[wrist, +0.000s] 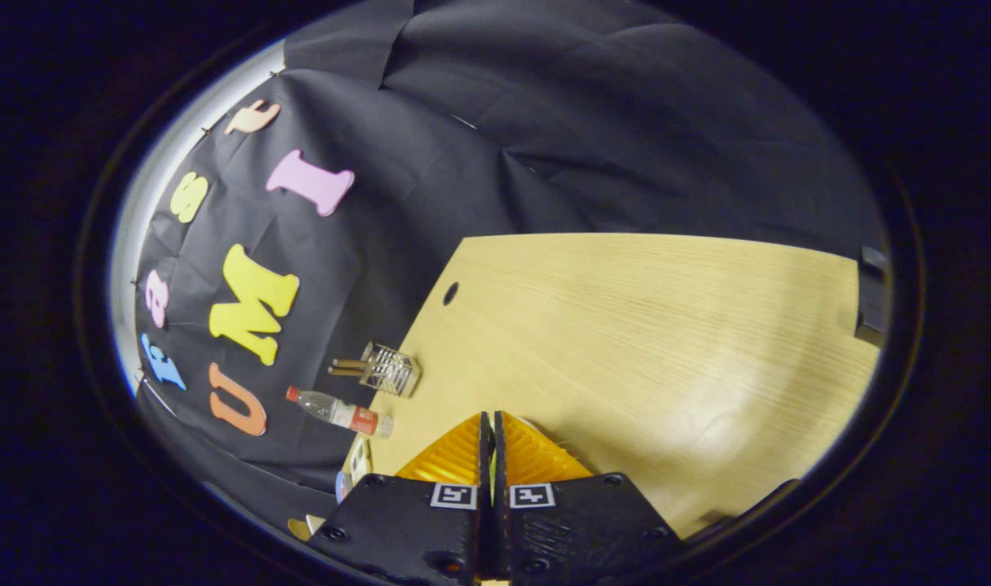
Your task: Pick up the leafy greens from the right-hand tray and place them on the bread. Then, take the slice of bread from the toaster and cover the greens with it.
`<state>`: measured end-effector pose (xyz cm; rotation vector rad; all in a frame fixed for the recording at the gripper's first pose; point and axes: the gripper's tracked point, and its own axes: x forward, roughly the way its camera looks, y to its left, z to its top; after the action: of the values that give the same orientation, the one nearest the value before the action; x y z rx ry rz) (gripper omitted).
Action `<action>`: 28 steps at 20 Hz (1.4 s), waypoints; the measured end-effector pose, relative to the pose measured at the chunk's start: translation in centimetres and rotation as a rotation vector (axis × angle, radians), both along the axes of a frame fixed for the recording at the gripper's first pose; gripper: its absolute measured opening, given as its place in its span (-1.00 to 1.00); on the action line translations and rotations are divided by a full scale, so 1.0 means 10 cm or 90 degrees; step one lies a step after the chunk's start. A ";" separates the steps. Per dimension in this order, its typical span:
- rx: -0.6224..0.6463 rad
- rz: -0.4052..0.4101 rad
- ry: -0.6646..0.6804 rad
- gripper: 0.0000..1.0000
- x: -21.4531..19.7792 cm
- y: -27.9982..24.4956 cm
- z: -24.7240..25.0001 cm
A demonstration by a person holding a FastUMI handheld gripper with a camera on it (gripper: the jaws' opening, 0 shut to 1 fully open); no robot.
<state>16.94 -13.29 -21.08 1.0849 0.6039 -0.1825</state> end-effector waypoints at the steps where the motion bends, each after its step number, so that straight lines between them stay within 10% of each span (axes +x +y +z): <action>1: 0.001 -0.001 -0.013 -1.00 0.03 0.03 0.11; 15: 0.014 0.118 -0.181 -1.00 0.00 1.71 1.37; 28: 0.054 0.243 -0.144 -1.00 -0.05 3.40 0.71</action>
<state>16.48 20.68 -14.00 1.0336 0.6053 0.2955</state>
